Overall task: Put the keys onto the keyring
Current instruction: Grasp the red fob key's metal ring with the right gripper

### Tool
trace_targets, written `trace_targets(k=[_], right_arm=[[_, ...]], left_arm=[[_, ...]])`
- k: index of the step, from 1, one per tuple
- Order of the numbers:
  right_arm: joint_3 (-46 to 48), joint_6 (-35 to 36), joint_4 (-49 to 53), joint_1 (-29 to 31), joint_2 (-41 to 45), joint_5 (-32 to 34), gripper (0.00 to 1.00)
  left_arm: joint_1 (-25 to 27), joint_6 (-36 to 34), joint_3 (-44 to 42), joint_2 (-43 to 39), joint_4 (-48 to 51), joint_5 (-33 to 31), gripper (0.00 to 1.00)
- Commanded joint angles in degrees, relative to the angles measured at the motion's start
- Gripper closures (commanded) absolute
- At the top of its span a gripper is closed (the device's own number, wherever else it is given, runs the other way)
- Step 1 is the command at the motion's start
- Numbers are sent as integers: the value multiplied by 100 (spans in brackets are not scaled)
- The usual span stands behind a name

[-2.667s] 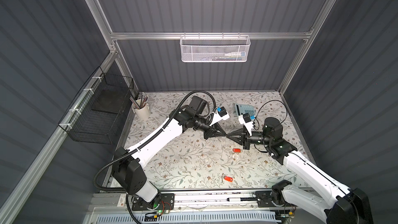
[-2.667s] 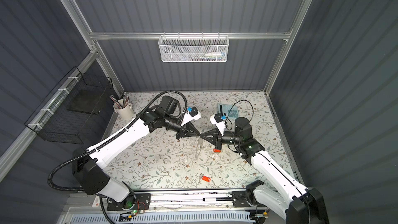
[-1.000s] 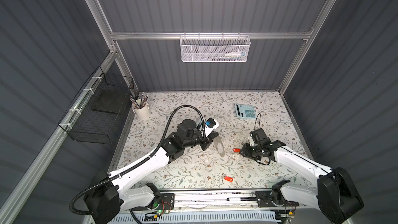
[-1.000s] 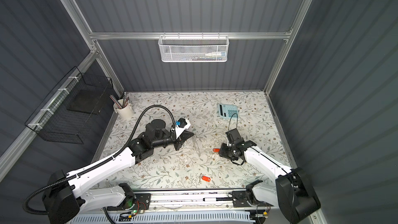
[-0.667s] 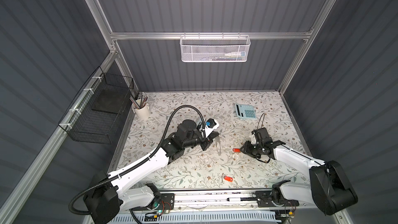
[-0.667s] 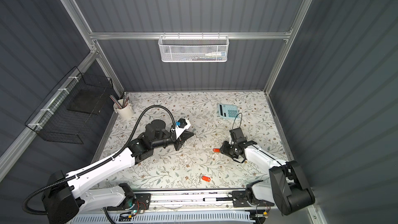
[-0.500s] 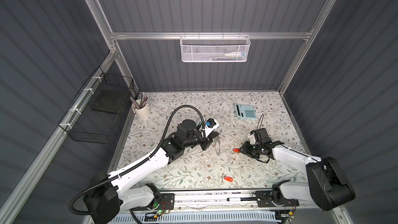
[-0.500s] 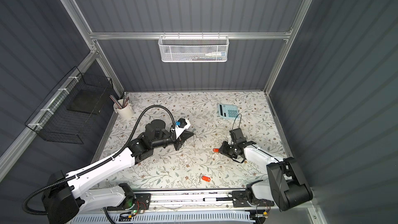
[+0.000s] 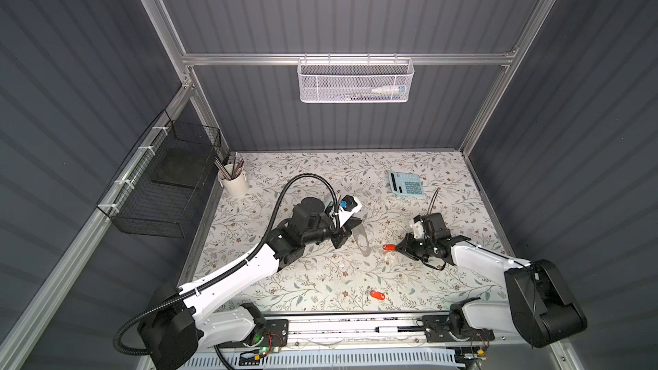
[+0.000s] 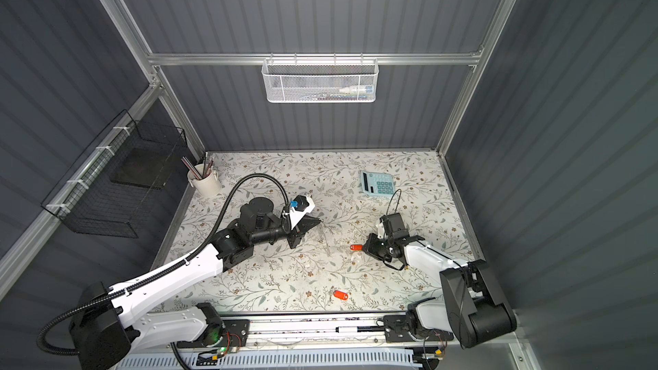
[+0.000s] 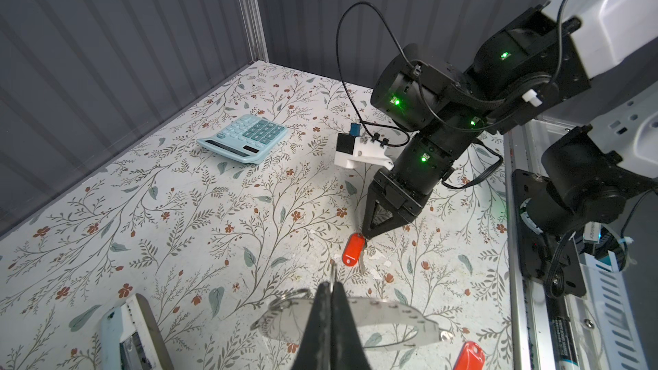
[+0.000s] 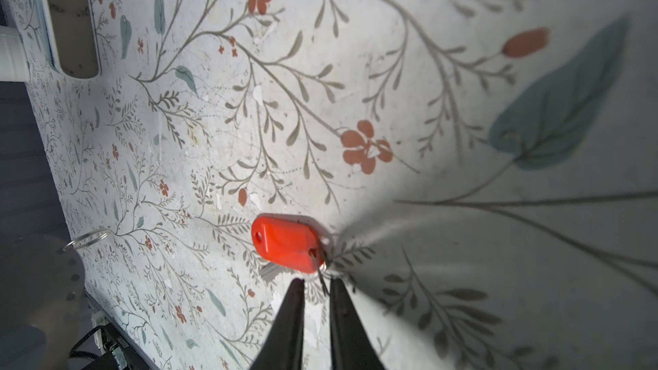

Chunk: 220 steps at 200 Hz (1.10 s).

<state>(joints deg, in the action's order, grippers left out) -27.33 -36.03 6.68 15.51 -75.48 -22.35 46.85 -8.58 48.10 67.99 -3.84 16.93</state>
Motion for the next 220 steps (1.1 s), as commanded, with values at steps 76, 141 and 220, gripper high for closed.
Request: trace_targets(k=[76, 141, 220], right_arm=[[14, 27, -170, -30, -179, -34, 85], [-16, 40, -245, -30, -297, -79, 89], [492, 378, -987, 50, 1610, -74, 100]], left_arm=[[50, -57, 3, -78, -145, 127, 100], [48, -58, 3, -75, -144, 144, 100], [59, -212, 16, -27, -41, -137, 100]])
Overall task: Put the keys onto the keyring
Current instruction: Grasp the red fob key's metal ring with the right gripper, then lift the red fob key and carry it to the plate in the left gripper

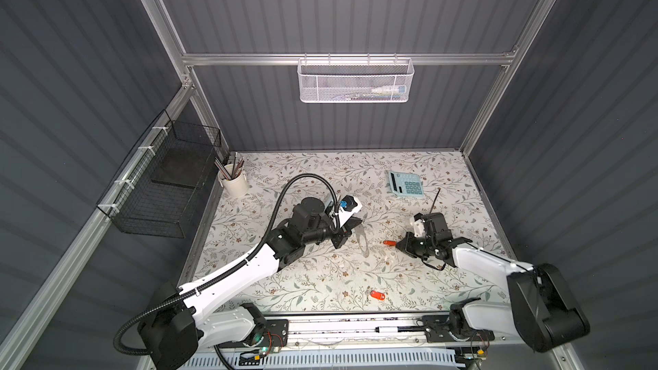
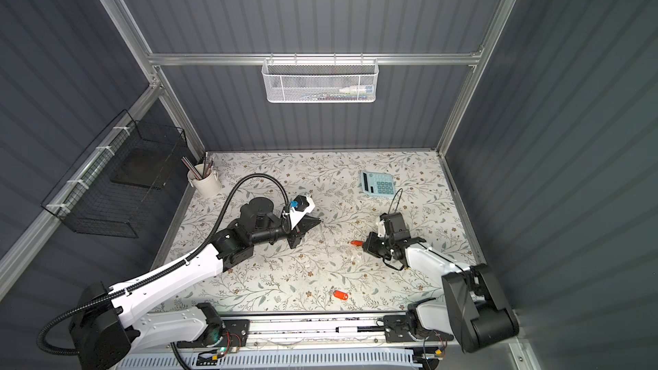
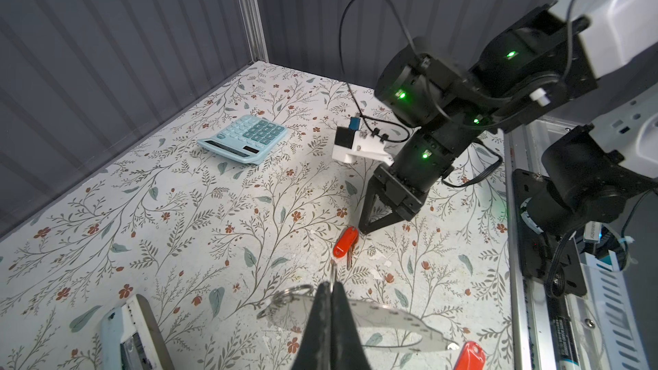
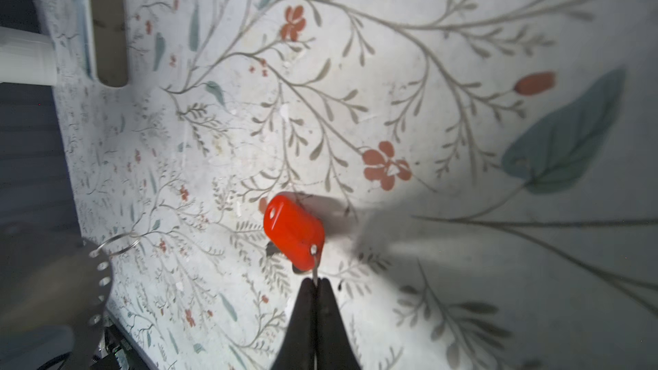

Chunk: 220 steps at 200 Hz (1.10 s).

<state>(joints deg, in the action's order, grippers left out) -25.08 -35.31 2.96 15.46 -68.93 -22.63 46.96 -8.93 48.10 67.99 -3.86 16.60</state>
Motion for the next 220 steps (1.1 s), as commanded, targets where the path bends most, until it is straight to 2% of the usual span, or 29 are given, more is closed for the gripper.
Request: trace_targets(k=[1, 32, 66, 109, 158, 220], right_arm=[[289, 323, -649, 63, 1005, -47, 100], [608, 1030, -1048, 433, 2299, -60, 100], [416, 1489, -867, 765, 2889, -382, 100], [-241, 1683, -758, 1406, 2583, -470, 100], [-759, 1652, -833, 1668, 2136, -479, 100], [-928, 1757, -821, 1954, 1849, -585, 100]], left_arm=[[49, -174, 16, -24, -37, -109, 100], [42, -162, 54, 79, -36, -17, 100], [43, -153, 73, 152, -54, 2, 100], [63, -216, 144, 218, 79, 171, 100], [134, -267, 206, 225, 195, 185, 100], [167, -241, 218, 224, 177, 186, 100]])
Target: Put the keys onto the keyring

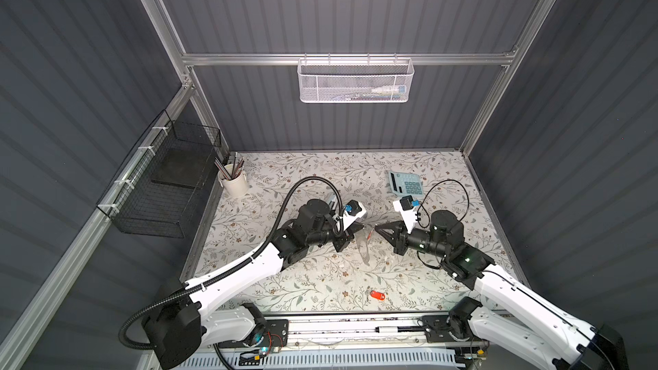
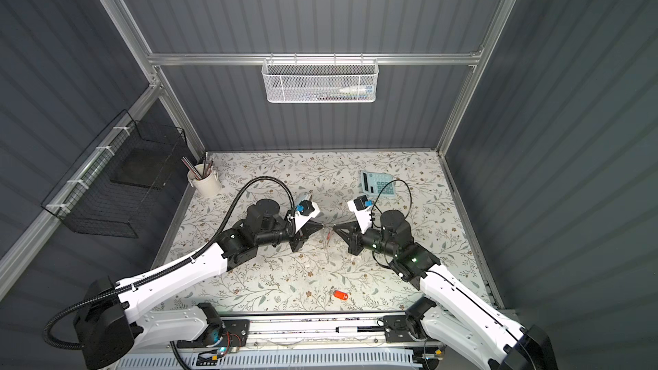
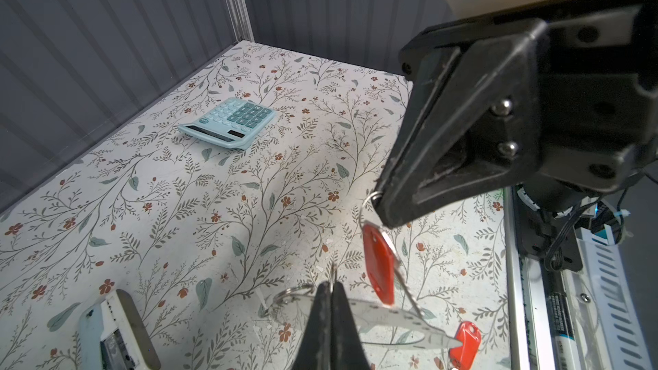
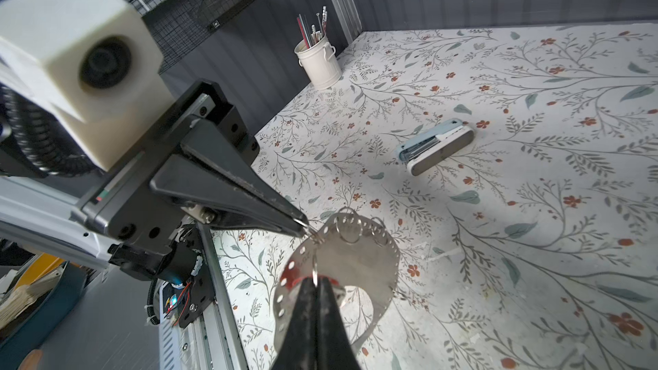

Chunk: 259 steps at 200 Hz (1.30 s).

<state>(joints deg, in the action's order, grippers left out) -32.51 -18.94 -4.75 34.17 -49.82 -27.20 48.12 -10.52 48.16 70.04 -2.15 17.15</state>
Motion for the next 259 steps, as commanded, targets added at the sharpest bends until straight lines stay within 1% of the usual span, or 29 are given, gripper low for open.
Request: trace_targets(k=[1, 23, 25, 28, 65, 157, 192, 219, 259], right_arm=[[-185, 123, -51, 86, -66, -132, 100], [-241, 162, -42, 154, -137, -141, 100], [-245, 162, -47, 158, -145, -137, 100], [-258, 169, -44, 153, -149, -136, 100], [-339, 188, -61, 213, -283, -180, 100], [-484, 286, 154, 297, -500, 209, 100], [-484, 328, 203, 319, -562, 230, 100], [-417, 303, 207, 333, -524, 242, 100], [-315, 285, 296, 328, -356, 263, 100]], left_arm=[[50, -86, 211, 18, 5, 131, 100], [62, -82, 211, 20, 4, 131, 100], [56, -84, 211, 25, 4, 263, 100], [58, -82, 211, 15, 4, 301, 100], [65, -86, 213, 4, 7, 307, 100], [93, -81, 215, -29, 11, 357, 100], [97, -64, 211, -54, -15, 325, 100], [102, 8, 206, -75, -70, 216, 100], [97, 59, 177, -87, -119, 219, 100]])
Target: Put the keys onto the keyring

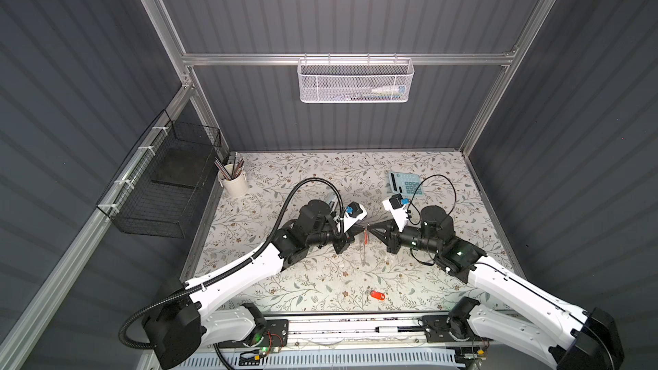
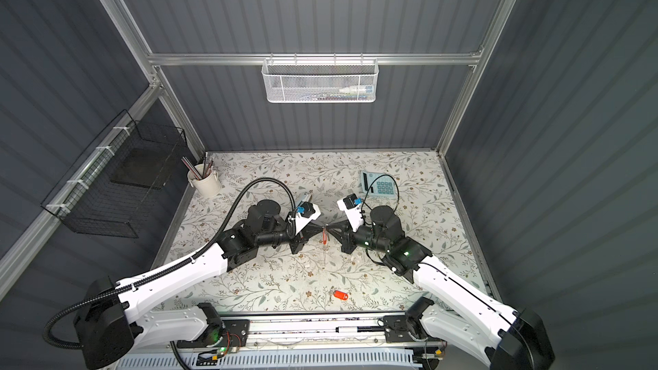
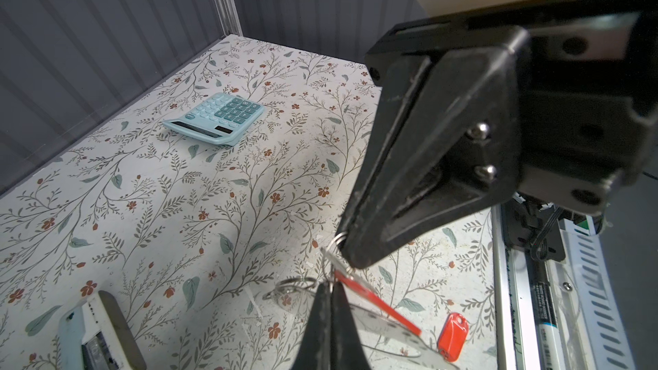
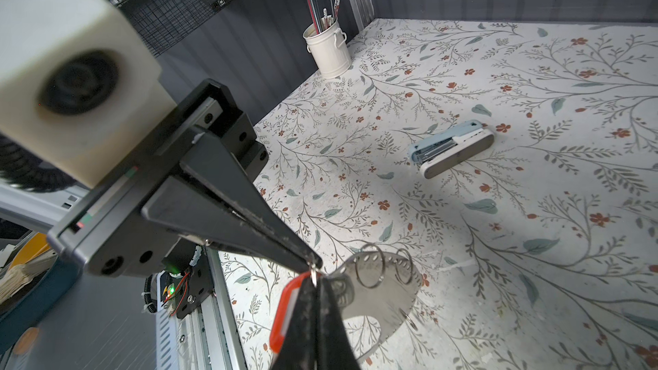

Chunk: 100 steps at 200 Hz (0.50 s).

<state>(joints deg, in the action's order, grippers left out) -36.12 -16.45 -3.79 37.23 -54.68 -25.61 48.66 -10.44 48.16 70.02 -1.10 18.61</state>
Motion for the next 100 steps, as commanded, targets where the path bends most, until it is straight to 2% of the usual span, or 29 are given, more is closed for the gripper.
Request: trace_targets(k=[1, 100], right_arm=[[53, 36, 201, 21, 135, 106, 100], [40, -46, 7, 21, -10, 108, 100]], left_arm=[[40, 50, 176, -85, -224, 68, 100], [43, 0, 185, -57, -180, 112, 100]])
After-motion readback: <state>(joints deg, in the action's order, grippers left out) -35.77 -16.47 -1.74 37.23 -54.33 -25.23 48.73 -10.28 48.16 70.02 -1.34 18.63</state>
